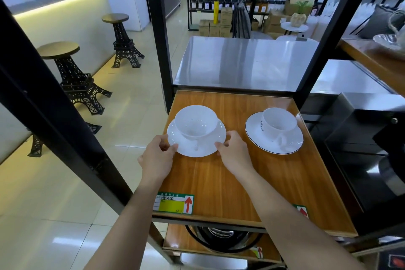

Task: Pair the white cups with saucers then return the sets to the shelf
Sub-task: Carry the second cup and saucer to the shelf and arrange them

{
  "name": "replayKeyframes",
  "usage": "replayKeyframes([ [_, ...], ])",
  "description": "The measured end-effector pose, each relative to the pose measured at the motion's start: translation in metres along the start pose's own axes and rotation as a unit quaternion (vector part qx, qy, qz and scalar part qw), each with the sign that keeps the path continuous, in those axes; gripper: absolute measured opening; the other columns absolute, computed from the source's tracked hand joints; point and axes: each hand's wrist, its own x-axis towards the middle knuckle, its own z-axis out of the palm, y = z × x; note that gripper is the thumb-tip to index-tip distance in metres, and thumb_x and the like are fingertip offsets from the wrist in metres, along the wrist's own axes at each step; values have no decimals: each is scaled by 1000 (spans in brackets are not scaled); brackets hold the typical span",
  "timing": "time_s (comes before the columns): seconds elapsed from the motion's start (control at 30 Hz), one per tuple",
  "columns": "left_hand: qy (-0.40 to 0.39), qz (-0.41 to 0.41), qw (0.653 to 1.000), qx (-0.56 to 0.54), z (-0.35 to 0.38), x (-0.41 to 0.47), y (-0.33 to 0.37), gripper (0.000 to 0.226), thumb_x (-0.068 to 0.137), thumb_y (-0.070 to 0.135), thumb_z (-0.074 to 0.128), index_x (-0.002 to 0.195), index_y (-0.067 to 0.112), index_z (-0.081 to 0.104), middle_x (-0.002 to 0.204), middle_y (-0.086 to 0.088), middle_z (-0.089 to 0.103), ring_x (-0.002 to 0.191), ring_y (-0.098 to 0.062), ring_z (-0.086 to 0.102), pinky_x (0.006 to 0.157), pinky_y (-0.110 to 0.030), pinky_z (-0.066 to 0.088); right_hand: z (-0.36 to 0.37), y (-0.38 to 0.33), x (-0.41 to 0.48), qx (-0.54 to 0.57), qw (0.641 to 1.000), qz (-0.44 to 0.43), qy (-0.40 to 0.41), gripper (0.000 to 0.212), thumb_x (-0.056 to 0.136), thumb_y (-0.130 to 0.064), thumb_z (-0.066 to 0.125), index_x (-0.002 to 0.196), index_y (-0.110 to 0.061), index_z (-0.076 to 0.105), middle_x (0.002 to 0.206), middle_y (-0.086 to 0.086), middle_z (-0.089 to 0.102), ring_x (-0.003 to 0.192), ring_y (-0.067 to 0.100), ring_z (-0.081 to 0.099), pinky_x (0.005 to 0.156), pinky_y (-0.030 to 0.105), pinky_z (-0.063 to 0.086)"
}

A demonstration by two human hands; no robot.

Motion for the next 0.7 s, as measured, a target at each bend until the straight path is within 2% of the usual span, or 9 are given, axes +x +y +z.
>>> replayKeyframes([
  [0.1, 0, 11, 1000, 25, 3, -3, 6, 33, 92, 32, 54, 123, 23, 57, 103, 4, 63, 104, -20, 56, 109, -43, 25, -2, 2, 2, 18, 1000, 9, 12, 39, 92, -24, 55, 128, -13, 44, 111, 8, 63, 99, 22, 64, 78, 28, 50],
  [0.17, -2, 14, 999, 37, 6, -3, 9, 33, 93, 34, 52, 125, 26, 57, 110, 2, 65, 110, -21, 55, 105, -39, 20, -3, 3, 3, 29, 999, 13, 19, 38, 92, -22, 55, 128, -13, 44, 109, 10, 63, 98, 22, 64, 76, 27, 50],
  [0.33, -14, 28, 996, 84, 10, -2, 9, 42, 94, 42, 47, 134, 30, 50, 119, 1, 65, 118, -22, 51, 103, -39, 17, -4, 5, 4, 55, 998, 27, 33, 35, 93, -19, 53, 126, -11, 43, 111, 13, 64, 100, 24, 64, 75, 27, 48],
  [0.6, 3, 68, 981, 183, 17, 0, 6, 47, 93, 50, 40, 138, 35, 45, 111, 0, 63, 113, -21, 51, 100, -42, 22, -7, 6, 5, 74, 996, 37, 42, 30, 95, -16, 50, 123, -11, 42, 114, 14, 62, 102, 27, 64, 82, 33, 52],
  [0.7, 8, 74, 978, 194, 17, -1, 7, 47, 93, 51, 40, 137, 35, 45, 110, -1, 63, 112, -22, 52, 100, -42, 23, -7, 5, 6, 76, 995, 42, 41, 29, 94, -16, 50, 121, -11, 42, 114, 16, 63, 101, 28, 64, 80, 32, 52],
])
